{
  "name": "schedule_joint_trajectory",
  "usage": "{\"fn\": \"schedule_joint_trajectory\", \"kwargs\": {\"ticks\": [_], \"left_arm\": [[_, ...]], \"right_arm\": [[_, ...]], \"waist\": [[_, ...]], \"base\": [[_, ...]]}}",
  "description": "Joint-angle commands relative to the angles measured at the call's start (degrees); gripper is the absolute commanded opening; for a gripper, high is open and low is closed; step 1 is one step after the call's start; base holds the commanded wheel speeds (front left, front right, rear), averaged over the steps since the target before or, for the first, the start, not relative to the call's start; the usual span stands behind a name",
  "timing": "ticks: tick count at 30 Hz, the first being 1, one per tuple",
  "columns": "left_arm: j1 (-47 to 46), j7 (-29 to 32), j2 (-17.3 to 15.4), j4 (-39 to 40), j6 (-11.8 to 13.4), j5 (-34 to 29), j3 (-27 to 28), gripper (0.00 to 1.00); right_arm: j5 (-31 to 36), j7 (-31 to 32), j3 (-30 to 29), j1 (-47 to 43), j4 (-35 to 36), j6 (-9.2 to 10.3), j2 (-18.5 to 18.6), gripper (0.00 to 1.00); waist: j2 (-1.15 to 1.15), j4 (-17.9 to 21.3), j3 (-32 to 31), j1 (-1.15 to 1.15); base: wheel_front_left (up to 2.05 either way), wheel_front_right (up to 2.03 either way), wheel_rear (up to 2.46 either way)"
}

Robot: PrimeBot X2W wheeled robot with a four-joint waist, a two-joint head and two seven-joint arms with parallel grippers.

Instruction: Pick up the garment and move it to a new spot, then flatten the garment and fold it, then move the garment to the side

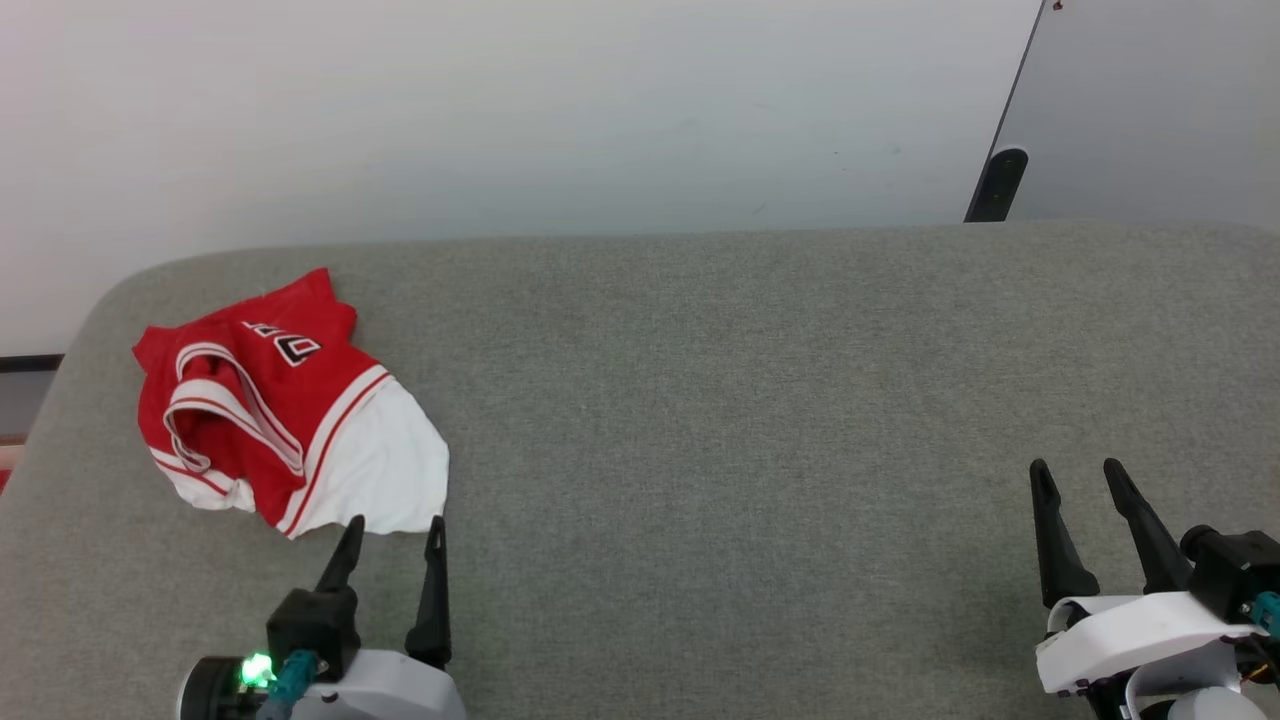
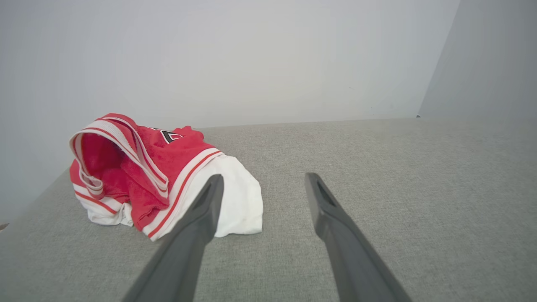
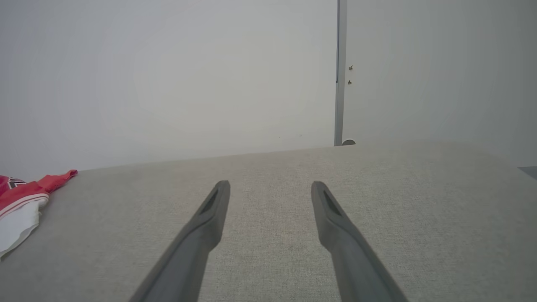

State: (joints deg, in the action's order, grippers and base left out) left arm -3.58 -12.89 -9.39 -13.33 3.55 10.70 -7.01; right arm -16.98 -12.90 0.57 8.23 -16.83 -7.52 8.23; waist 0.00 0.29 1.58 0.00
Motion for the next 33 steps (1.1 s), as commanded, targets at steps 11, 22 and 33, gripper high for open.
{"fn": "schedule_joint_trajectory", "kwargs": {"ticks": [11,22,33], "left_arm": [[-0.67,-1.50,0.23,-0.79,-0.03,-4.09,0.71,1.00],[-0.39,-2.27,0.31,-1.28,-0.90,-6.88,1.00,1.00],[0.21,-2.27,0.67,-1.78,-1.73,-6.51,1.97,1.00]], "right_arm": [[2.63,-1.47,-0.61,-0.42,-0.86,0.05,-0.43,1.00],[3.12,-2.35,-0.42,-1.26,-0.96,0.06,-0.51,1.00],[2.06,-2.36,-0.87,-1.70,-0.92,0.06,-0.99,1.00]], "waist": [[0.00,-0.15,0.06,0.00],[0.00,-0.02,-0.45,0.00],[0.00,0.08,-0.80,0.00]], "base": [[0.00,0.00,0.00],[0.00,0.00,0.00],[0.00,0.00,0.00]]}}
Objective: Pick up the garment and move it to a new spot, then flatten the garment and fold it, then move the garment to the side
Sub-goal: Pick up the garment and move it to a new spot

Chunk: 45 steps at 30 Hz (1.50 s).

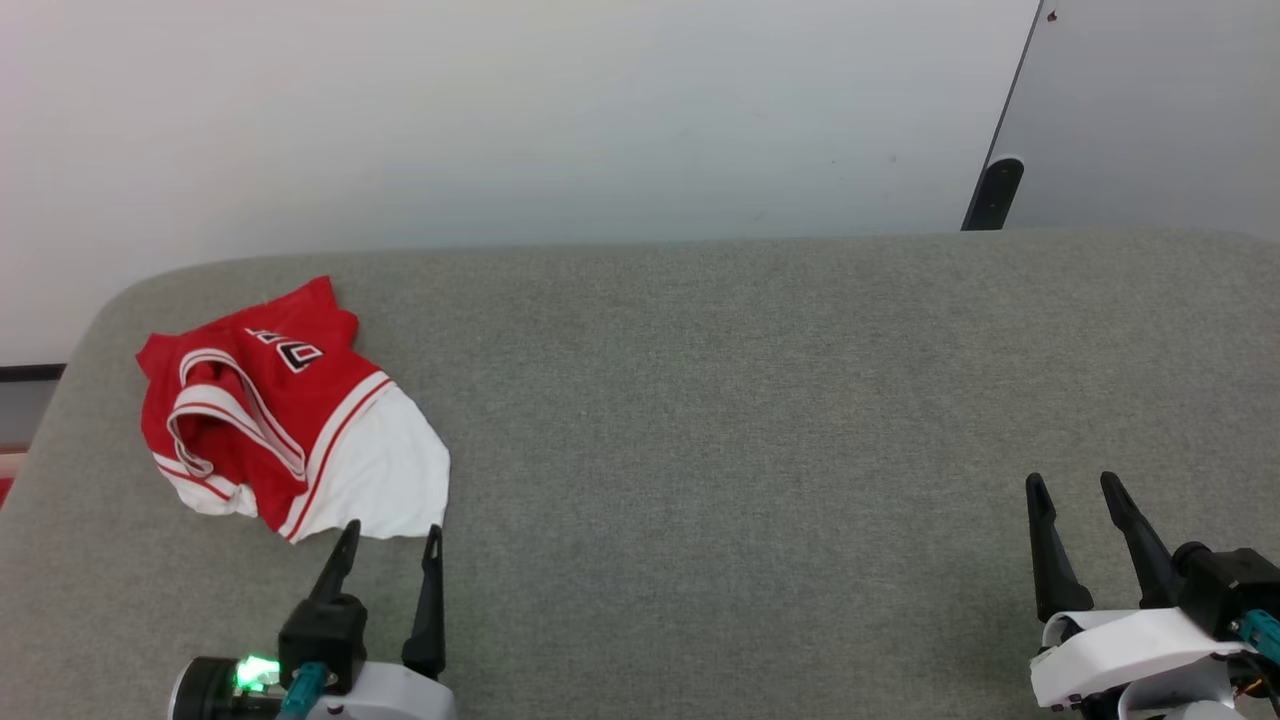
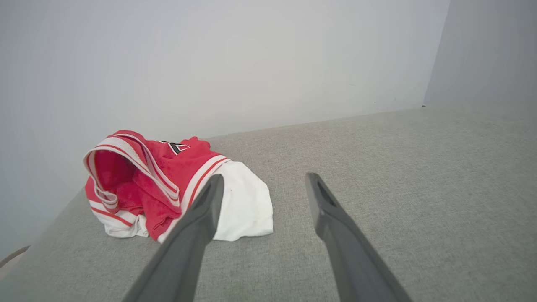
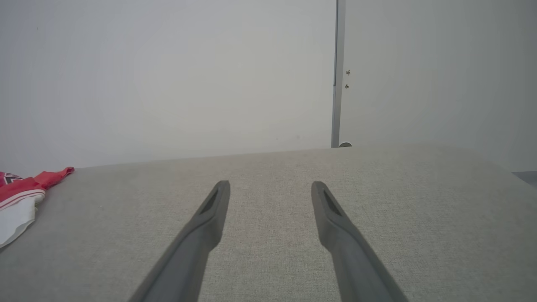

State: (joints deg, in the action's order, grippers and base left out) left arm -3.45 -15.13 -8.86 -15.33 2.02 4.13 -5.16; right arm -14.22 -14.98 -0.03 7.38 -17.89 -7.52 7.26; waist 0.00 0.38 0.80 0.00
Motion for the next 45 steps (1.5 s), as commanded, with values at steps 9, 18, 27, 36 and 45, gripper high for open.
{"fn": "schedule_joint_trajectory", "kwargs": {"ticks": [9,18,27,36,45], "left_arm": [[0.46,-0.03,0.41,0.47,-0.48,-0.23,0.61,1.00],[0.44,-0.03,0.83,-0.41,-0.22,-0.45,1.04,1.00],[-0.30,-0.03,1.74,-1.07,0.42,-0.37,1.59,1.00],[0.40,-0.03,3.34,-0.68,1.15,1.21,3.04,1.00],[1.75,-0.03,4.65,1.10,2.10,2.50,4.41,1.00]], "right_arm": [[-0.92,-0.28,-0.45,-0.98,0.26,0.06,-0.07,1.00],[-1.13,-0.28,0.21,-0.90,0.25,0.06,0.43,1.00],[-0.71,-0.26,2.54,-0.73,1.03,0.06,1.10,1.00],[-1.48,-0.17,7.68,1.38,0.48,0.06,2.30,1.00],[-2.07,-0.17,12.58,4.25,-0.50,0.07,3.41,1.00]], "waist": [[0.00,-0.20,-0.30,0.00],[0.00,-1.94,-0.70,0.00],[0.00,-11.32,0.05,0.00],[0.00,-22.96,1.63,0.00],[0.00,-31.26,3.28,0.00]], "base": [[0.00,0.00,0.00],[0.00,0.00,0.00],[0.00,0.00,0.00],[0.00,0.00,0.00],[0.00,0.00,0.00]]}}
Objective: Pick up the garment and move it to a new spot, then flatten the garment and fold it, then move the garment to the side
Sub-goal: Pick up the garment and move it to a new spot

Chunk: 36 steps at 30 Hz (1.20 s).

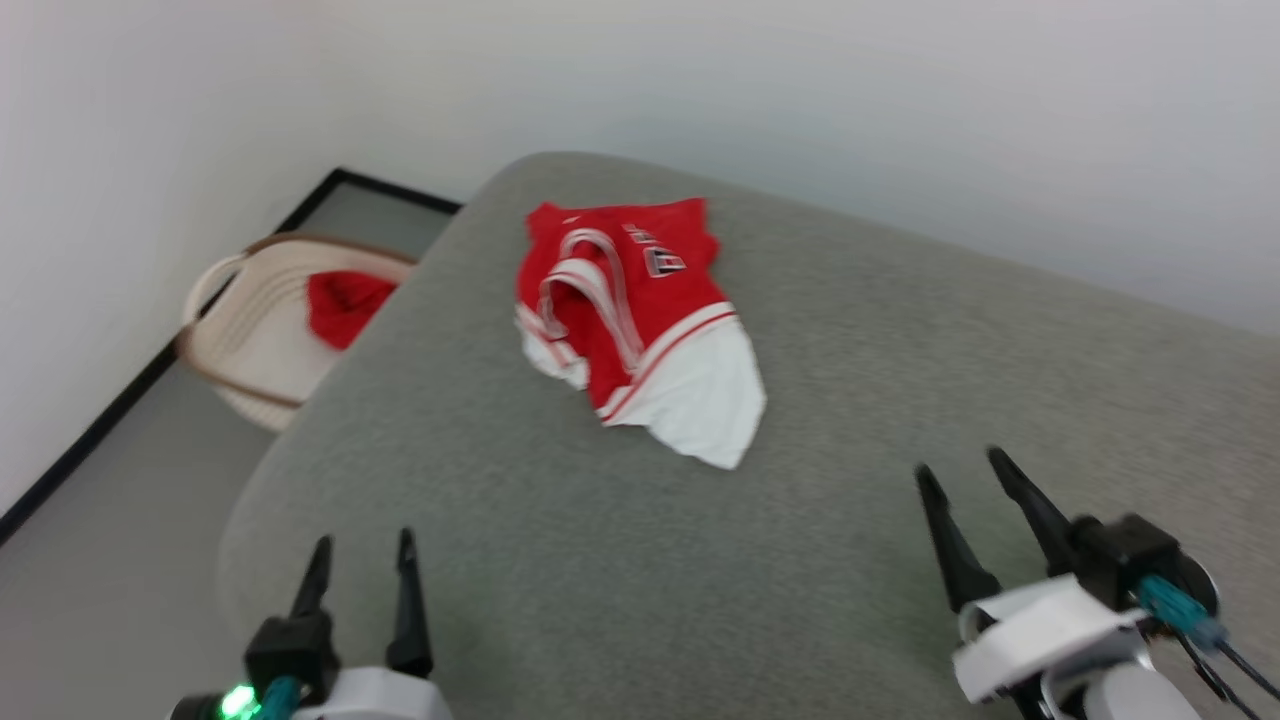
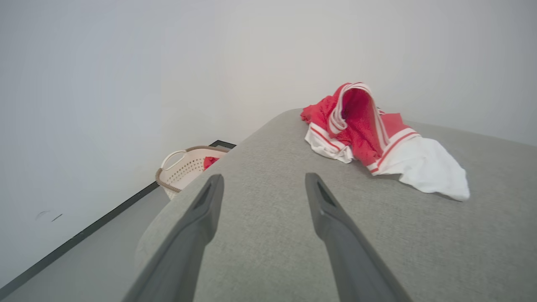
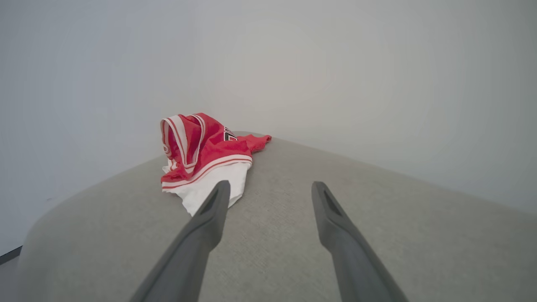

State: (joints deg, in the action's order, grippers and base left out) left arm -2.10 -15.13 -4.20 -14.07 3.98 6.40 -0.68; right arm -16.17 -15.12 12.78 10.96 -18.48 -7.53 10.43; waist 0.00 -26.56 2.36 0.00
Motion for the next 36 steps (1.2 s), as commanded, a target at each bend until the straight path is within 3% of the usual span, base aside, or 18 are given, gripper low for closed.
{"fn": "schedule_joint_trajectory", "kwargs": {"ticks": [1,7,15,20,25,36], "left_arm": [[0.86,-0.03,0.24,0.51,0.48,0.44,0.35,1.00],[3.98,-0.03,0.95,3.75,2.13,1.95,2.19,1.00],[5.67,-0.03,1.24,6.30,2.23,3.18,3.12,1.00],[3.51,-0.03,1.26,5.27,0.17,3.40,2.31,1.00],[-2.89,-0.03,0.09,2.14,-3.76,1.72,0.28,1.00],[-29.33,0.91,-8.29,-6.20,-7.06,3.27,4.33,1.00]], "right_arm": [[-0.39,-0.03,0.78,1.23,-0.33,0.08,0.50,1.00],[-2.07,-0.03,6.16,5.42,-2.64,0.08,1.31,1.00],[-4.11,-0.03,9.28,7.63,-4.33,0.08,2.06,1.00],[-4.63,-0.03,6.72,5.91,-3.93,0.08,2.23,1.00],[-3.05,-0.03,1.87,1.53,-1.40,0.08,1.21,1.00],[-1.91,-0.02,4.28,4.11,4.92,0.08,0.50,1.00]], "waist": [[0.00,-4.46,1.94,0.00],[0.00,-5.05,2.96,0.00],[0.00,-5.06,3.08,0.00],[0.00,-4.67,3.05,0.00],[0.00,-3.73,3.07,0.00],[0.00,14.18,12.64,0.00]], "base": [[0.00,0.00,0.00],[0.00,0.00,0.00],[0.00,0.00,0.00],[0.00,0.00,0.00],[0.00,0.00,0.00],[0.00,0.00,0.00]]}}
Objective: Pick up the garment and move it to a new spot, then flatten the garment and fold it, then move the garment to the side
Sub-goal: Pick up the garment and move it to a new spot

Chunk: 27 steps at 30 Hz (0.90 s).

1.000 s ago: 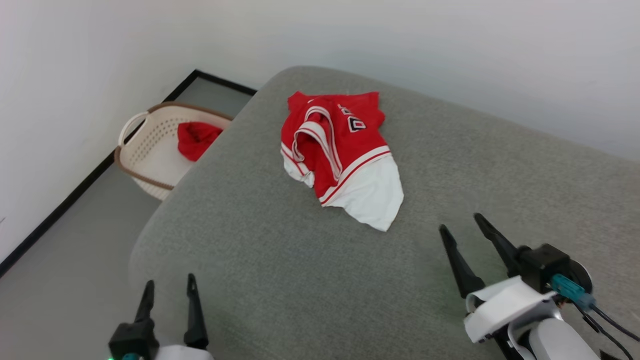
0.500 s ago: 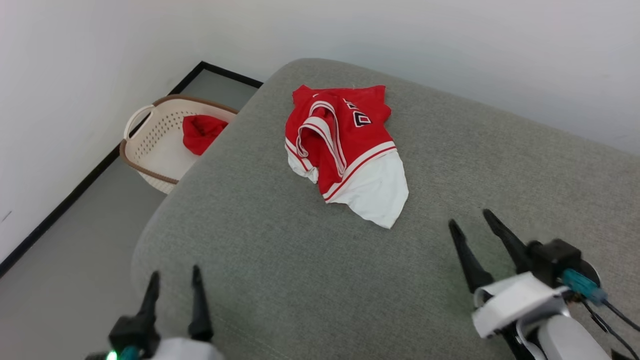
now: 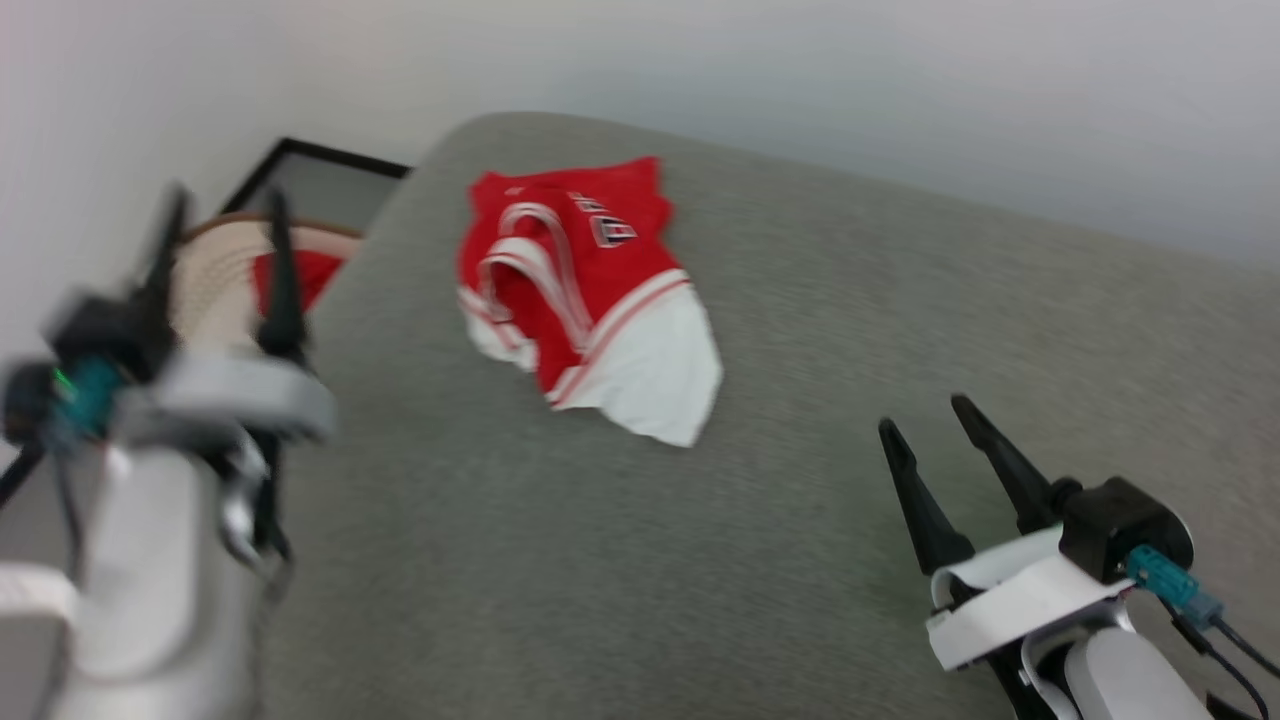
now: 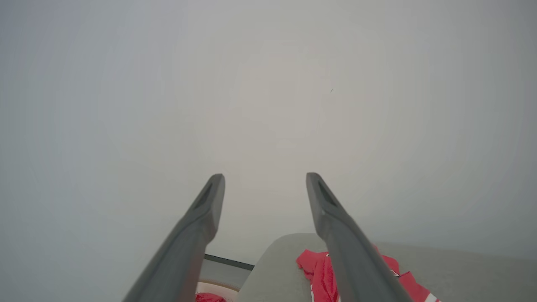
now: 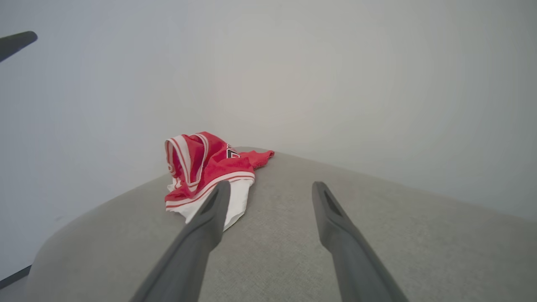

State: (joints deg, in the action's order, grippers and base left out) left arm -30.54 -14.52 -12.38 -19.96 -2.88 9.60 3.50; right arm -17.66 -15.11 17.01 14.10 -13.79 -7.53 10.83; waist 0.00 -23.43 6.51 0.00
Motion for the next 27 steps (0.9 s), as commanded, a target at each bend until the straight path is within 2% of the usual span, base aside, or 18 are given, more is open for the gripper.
{"fn": "schedule_joint_trajectory", "kwargs": {"ticks": [1,8,12,16,22,27], "left_arm": [[-2.91,0.81,-1.09,-1.66,-0.45,0.33,0.40,1.00],[-15.51,7.60,-8.24,-15.39,-2.92,3.07,1.75,1.00],[-20.21,18.46,-11.72,-25.79,-4.11,5.23,0.40,1.00],[-23.07,30.16,-13.41,-32.47,-4.56,7.52,-2.70,1.00],[-23.45,43.70,-14.81,-35.52,-4.56,17.76,-5.95,1.00],[-22.41,47.37,-15.84,-36.58,-4.58,21.38,-7.18,1.00]], "right_arm": [[-0.53,-0.04,0.34,1.42,0.58,0.08,0.04,1.00],[-0.97,-0.04,0.96,3.27,1.88,0.08,-0.97,1.00],[-0.85,-0.03,1.41,3.67,2.41,0.08,-1.57,1.00],[-0.95,-0.03,1.40,4.10,2.78,0.08,-1.75,1.00],[-0.60,-0.03,1.91,4.77,3.56,0.08,-1.64,1.00],[-0.32,-0.04,2.10,5.73,4.36,0.08,-1.12,1.00]], "waist": [[0.00,12.64,9.36,0.00],[0.00,20.88,12.84,0.00],[0.00,23.39,13.55,0.00],[0.00,24.56,13.97,0.00],[0.00,25.60,15.65,0.00],[0.00,26.24,17.64,0.00]], "base": [[0.00,0.00,0.00],[0.00,0.00,0.00],[0.00,0.00,0.00],[0.00,0.00,0.00],[0.00,0.00,0.00],[0.00,0.00,0.00]]}}
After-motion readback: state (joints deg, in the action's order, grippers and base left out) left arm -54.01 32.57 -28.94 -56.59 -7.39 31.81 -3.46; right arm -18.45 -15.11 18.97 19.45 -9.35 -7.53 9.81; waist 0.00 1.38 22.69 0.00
